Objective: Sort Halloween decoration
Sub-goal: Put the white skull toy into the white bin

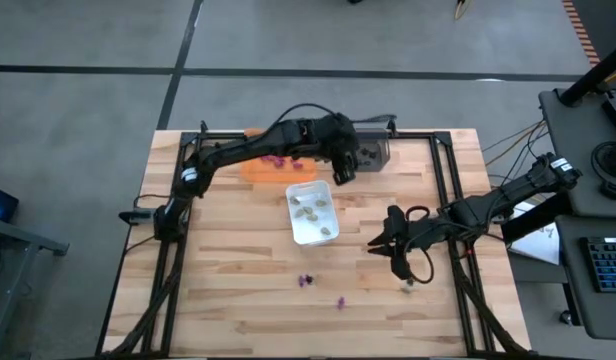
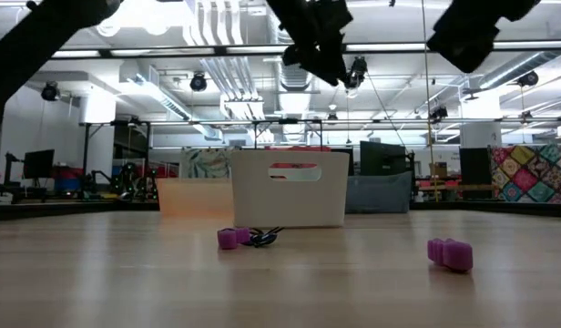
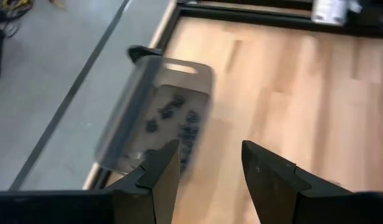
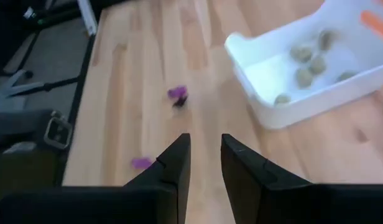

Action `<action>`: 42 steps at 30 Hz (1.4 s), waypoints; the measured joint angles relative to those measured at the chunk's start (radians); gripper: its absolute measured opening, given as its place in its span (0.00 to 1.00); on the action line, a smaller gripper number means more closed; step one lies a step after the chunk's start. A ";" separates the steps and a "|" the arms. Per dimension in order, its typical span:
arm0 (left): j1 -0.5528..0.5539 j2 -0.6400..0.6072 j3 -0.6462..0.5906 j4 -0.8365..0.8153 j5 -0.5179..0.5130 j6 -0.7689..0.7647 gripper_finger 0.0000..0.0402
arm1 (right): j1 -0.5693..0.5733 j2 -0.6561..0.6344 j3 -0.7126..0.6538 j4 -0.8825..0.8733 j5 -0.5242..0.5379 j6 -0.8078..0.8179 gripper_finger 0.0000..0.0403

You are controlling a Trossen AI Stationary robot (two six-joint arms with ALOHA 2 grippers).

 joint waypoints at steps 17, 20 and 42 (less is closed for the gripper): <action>-0.261 -0.472 -0.782 0.484 -0.033 -0.205 0.39 | 0.129 0.000 0.000 -0.040 -0.042 0.200 0.17; -0.327 -0.557 -0.927 0.613 -0.086 -0.246 0.39 | 0.128 0.000 0.000 -0.046 -0.066 0.236 0.17; -0.590 -0.737 -1.227 0.874 -0.536 -0.294 0.39 | 0.134 0.254 0.000 -0.283 -0.363 0.531 0.17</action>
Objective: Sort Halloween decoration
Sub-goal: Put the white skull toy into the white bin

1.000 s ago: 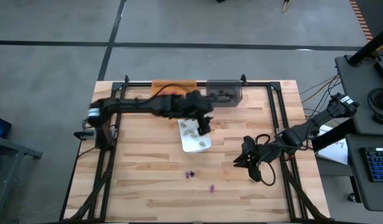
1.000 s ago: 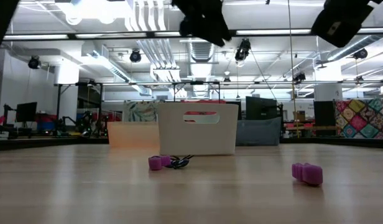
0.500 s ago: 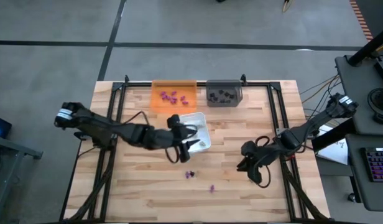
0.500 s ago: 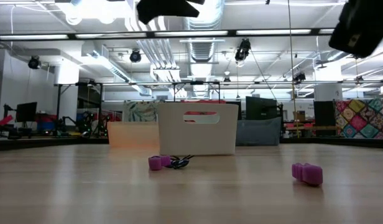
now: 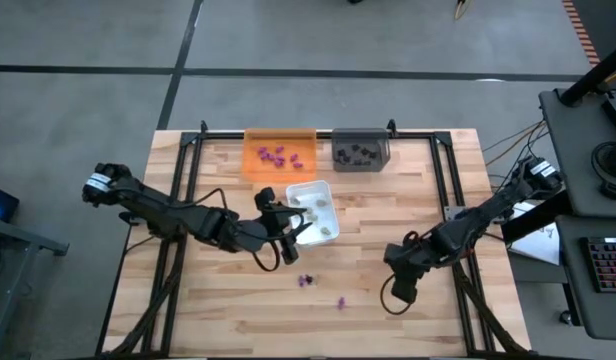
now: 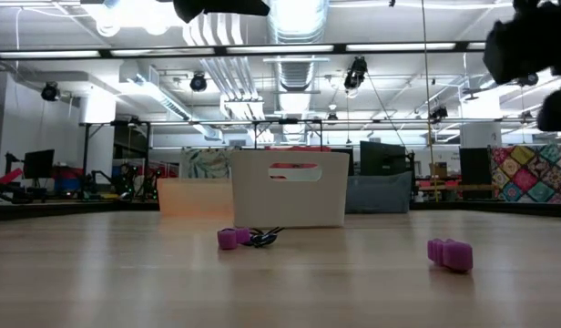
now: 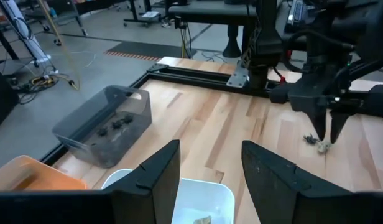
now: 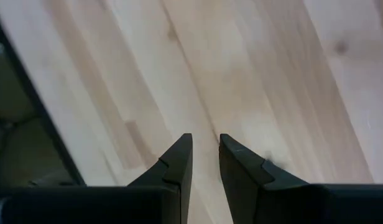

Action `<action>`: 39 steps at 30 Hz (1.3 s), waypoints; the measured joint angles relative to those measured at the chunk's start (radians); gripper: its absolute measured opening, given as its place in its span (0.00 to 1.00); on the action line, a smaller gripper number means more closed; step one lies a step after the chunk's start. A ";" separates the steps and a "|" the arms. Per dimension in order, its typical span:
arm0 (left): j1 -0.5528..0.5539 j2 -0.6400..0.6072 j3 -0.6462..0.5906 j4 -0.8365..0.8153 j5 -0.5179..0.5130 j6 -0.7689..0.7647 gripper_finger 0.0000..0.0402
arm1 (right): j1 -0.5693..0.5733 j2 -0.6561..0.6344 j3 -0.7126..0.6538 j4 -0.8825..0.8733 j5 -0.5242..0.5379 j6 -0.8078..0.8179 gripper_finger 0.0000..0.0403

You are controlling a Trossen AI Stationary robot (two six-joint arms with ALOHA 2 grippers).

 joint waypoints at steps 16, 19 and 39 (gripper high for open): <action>0.000 0.005 0.000 -0.011 -0.002 0.004 0.39 | 0.083 0.145 0.001 -0.092 -0.011 0.072 0.17; 0.000 0.005 0.000 -0.015 -0.020 0.004 0.39 | 0.089 0.168 0.001 -0.089 -0.011 0.051 0.17; 0.000 0.005 0.000 -0.017 -0.025 0.004 0.39 | 0.203 0.119 0.013 -0.095 0.052 -0.086 0.41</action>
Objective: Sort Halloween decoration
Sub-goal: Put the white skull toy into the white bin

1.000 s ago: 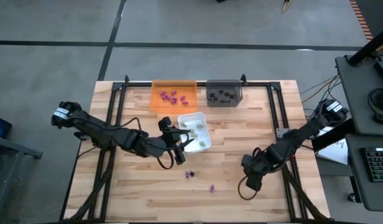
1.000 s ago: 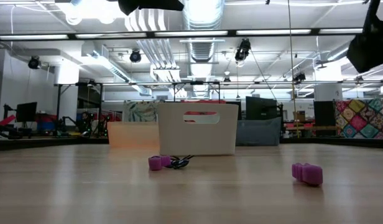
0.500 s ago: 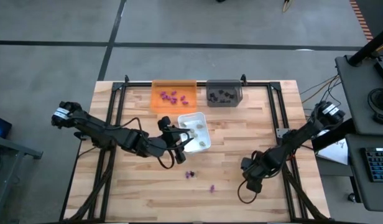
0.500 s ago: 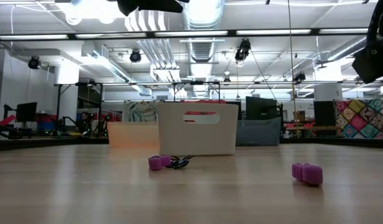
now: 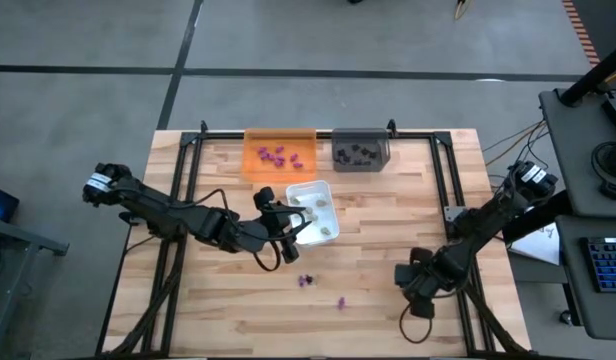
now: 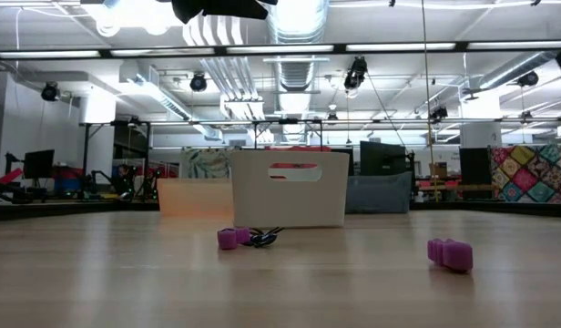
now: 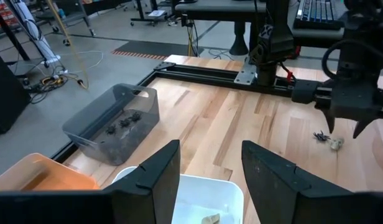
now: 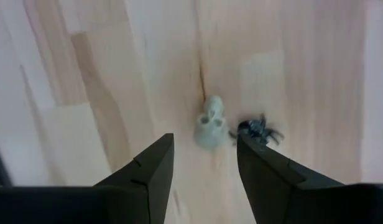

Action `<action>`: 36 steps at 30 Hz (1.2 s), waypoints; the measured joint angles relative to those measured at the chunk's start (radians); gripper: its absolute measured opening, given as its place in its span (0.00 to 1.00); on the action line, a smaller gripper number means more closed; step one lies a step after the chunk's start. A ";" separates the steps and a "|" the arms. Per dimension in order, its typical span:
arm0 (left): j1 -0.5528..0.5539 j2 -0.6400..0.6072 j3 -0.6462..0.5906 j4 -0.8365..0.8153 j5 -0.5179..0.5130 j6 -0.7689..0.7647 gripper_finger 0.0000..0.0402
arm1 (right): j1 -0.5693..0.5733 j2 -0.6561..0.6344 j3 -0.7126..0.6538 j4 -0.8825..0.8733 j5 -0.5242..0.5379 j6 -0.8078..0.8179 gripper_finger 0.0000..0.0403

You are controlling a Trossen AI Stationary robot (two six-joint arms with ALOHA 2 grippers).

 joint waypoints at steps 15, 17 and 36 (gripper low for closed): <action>0.001 0.000 0.000 -0.006 -0.001 0.000 0.39 | 0.062 0.097 0.009 0.007 0.114 -0.016 0.41; 0.001 0.000 0.000 -0.006 -0.001 0.001 0.39 | 0.066 0.118 0.009 0.009 0.114 -0.020 0.41; 0.001 0.001 -0.006 -0.006 -0.019 0.004 0.39 | 0.066 0.137 0.008 0.013 0.148 -0.027 0.20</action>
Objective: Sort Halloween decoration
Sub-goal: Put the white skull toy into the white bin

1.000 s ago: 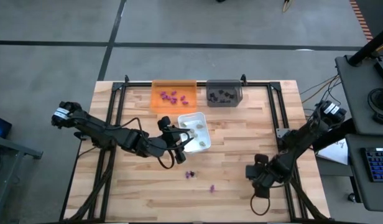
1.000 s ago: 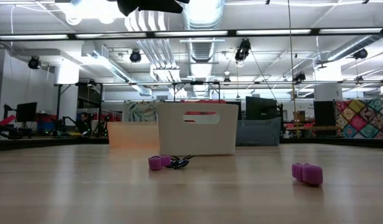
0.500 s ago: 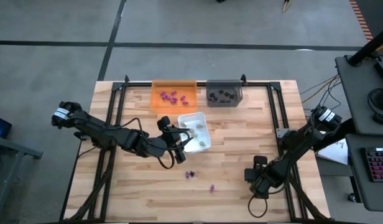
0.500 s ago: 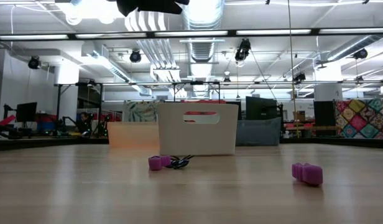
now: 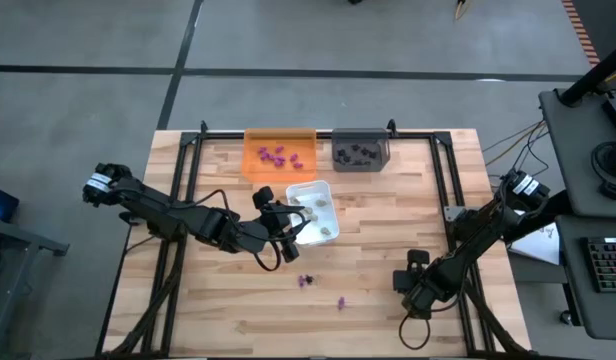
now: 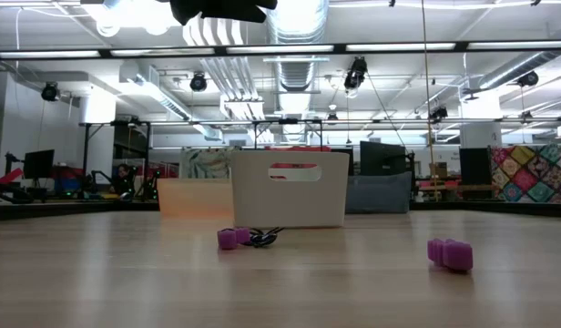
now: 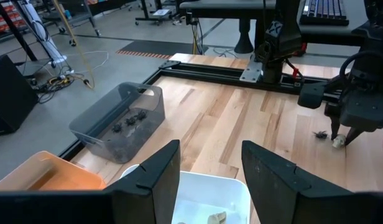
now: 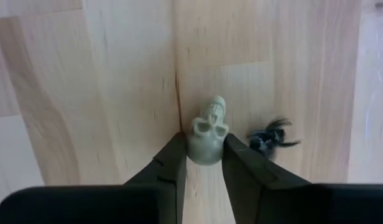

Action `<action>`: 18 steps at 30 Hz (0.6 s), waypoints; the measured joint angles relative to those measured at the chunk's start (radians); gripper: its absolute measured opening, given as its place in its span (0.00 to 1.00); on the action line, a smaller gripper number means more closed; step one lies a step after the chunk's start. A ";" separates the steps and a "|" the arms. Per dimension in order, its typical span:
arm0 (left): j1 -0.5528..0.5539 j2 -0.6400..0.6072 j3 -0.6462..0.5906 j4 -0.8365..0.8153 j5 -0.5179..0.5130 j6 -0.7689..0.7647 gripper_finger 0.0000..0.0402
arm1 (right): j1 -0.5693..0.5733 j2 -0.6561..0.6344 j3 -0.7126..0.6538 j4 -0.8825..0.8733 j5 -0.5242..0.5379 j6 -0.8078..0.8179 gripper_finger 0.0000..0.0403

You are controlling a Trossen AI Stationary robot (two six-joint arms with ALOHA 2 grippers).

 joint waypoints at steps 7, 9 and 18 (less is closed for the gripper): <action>0.000 0.000 0.000 0.000 0.000 0.000 0.39 | 0.000 -0.001 0.000 0.000 0.000 0.000 0.16; 0.000 0.000 0.000 0.000 0.000 0.000 0.39 | 0.000 -0.002 0.000 0.000 0.000 0.000 0.16; 0.000 0.000 -0.001 0.001 0.000 0.000 0.39 | -0.003 -0.083 -0.001 -0.002 0.021 0.020 0.16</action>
